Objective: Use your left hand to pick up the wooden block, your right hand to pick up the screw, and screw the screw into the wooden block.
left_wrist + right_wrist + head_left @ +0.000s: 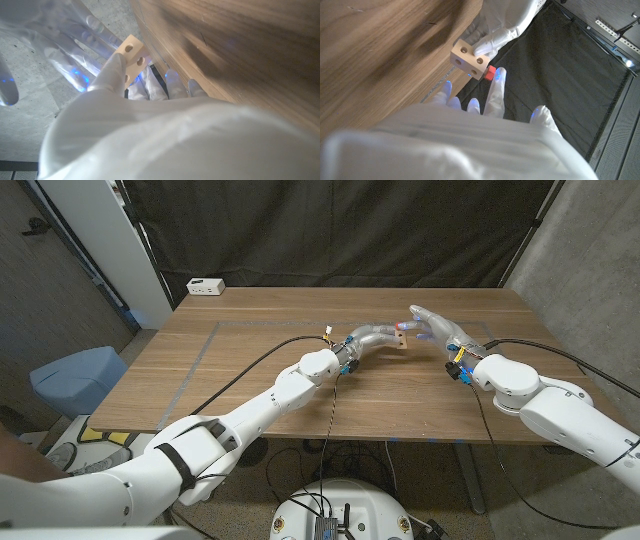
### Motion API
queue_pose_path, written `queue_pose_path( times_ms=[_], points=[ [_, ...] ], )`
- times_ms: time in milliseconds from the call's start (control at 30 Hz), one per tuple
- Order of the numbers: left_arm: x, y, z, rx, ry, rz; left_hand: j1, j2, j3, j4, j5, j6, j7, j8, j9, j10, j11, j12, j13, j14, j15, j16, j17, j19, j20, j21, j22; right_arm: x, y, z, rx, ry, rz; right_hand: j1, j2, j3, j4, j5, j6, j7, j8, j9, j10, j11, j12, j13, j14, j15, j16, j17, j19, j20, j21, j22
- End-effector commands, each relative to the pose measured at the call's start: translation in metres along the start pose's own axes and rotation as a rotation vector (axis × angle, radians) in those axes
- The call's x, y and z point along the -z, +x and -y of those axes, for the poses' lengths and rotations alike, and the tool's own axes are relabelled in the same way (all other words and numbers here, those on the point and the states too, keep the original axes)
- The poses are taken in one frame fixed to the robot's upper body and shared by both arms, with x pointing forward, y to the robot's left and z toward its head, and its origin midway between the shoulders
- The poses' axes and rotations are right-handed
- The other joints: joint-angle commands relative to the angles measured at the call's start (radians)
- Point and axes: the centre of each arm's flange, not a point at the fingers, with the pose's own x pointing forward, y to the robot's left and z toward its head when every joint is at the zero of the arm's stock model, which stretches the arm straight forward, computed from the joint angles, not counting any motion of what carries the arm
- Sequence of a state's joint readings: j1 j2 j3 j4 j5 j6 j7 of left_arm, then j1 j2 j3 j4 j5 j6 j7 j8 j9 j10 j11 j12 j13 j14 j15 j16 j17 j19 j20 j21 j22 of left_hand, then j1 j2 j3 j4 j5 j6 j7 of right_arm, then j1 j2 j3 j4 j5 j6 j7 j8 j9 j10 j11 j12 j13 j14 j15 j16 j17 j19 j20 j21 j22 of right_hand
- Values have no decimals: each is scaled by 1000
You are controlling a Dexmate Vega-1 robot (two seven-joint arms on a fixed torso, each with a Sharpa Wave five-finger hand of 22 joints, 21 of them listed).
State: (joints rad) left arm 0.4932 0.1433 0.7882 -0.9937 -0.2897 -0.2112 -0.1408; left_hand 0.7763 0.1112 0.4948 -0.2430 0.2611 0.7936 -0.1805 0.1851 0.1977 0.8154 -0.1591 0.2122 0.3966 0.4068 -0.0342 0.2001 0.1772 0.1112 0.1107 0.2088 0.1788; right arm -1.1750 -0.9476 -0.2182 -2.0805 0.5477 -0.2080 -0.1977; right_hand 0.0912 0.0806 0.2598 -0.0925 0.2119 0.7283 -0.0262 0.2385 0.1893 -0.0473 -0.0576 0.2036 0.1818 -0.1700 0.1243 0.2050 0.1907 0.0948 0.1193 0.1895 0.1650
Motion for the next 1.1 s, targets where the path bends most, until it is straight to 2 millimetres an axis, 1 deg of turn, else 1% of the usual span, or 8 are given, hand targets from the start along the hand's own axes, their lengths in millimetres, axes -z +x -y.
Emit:
queue_pose_path(
  times_ms=[33, 167, 267, 467, 633, 933, 967, 1100],
  points=[
    [0, 2, -3, 1, -2, -4, -52, 62, 97, 91, 7, 90, 77, 11, 2, 11, 1, 4, 5, 3, 6, 5, 3, 7, 3, 3, 6, 4, 0, 3, 32, 18, -2, 9, 4, 7, -2, 3, 13, 3, 1, 0, 9, 1, 5, -1, 5, -8, 5, 0, 5, -1, 11, 4],
    [0, 3, -3, 1, -1, -5, -52, 62, 96, 90, 6, 88, 77, 10, 2, 11, 1, 4, 5, 3, 6, 5, 3, 6, 2, 3, 6, 6, -1, 4, 49, 21, -5, 10, 4, 8, -3, 3, 10, 0, -2, 0, 12, 2, 5, -1, 8, -9, 5, 0, 13, -1, 13, 4],
    [0, 3, -4, 0, -1, -4, -52, 62, 97, 90, 6, 89, 76, 11, 2, 12, 1, 5, 5, 3, 6, 5, 3, 6, 2, 3, 6, 7, -1, 4, 60, 24, -2, 12, 4, 9, -4, 3, 9, 0, -6, 0, 13, 2, 3, -1, 9, -9, 4, -1, 3, -23, 8, 4],
    [0, 3, -4, -4, 5, -3, -52, 62, 96, 91, 6, 87, 78, 10, 2, 10, 3, 4, 5, 3, 7, 5, 3, 6, 3, 3, 6, 7, -1, 5, 81, 26, 2, 14, 3, 9, -6, 3, -8, 1, -16, 0, 10, 3, -1, -1, 10, -9, 2, -1, 0, -27, 5, 4],
    [-1, 2, -4, -10, 5, 0, -53, 62, 97, 91, 6, 87, 79, 10, 2, 11, 2, 4, 5, 3, 6, 5, 3, 6, 4, 3, 6, 7, 1, 7, 103, 17, 10, 16, 0, 10, -8, 2, -34, -6, -32, 0, -1, 5, -8, -1, 10, -8, 0, -1, -1, 9, 3, 4],
    [-3, 0, -3, -8, 13, 1, -53, 62, 97, 91, 6, 88, 77, 10, 2, 11, 2, 4, 5, 3, 7, 5, 3, 7, 2, 3, 6, 7, 3, 8, 113, -12, 11, 13, -4, 8, -8, 1, -55, -4, -42, 1, -7, 6, -12, 0, 7, -5, -3, 0, 1, 18, 3, 4],
    [-3, 0, -3, -8, 14, 1, -53, 61, 97, 90, 6, 88, 77, 10, 2, 11, 2, 4, 5, 3, 7, 5, 3, 7, 2, 3, 6, 7, 3, 8, 114, -10, 13, 13, -5, 8, -8, 1, -56, -3, -42, 1, -9, 6, -12, 0, 7, -5, -3, 0, 1, 17, 3, 4],
    [-4, -1, -3, -8, 17, 3, -52, 61, 97, 90, 6, 89, 78, 11, 2, 12, 2, 4, 5, 3, 7, 5, 3, 7, 2, 3, 6, 7, 5, 8, 113, -12, 18, 4, -12, 2, -6, 0, -66, 0, -47, 1, -13, 9, -14, 0, 2, -2, -5, 2, -4, -25, 1, 4]
  ],
)
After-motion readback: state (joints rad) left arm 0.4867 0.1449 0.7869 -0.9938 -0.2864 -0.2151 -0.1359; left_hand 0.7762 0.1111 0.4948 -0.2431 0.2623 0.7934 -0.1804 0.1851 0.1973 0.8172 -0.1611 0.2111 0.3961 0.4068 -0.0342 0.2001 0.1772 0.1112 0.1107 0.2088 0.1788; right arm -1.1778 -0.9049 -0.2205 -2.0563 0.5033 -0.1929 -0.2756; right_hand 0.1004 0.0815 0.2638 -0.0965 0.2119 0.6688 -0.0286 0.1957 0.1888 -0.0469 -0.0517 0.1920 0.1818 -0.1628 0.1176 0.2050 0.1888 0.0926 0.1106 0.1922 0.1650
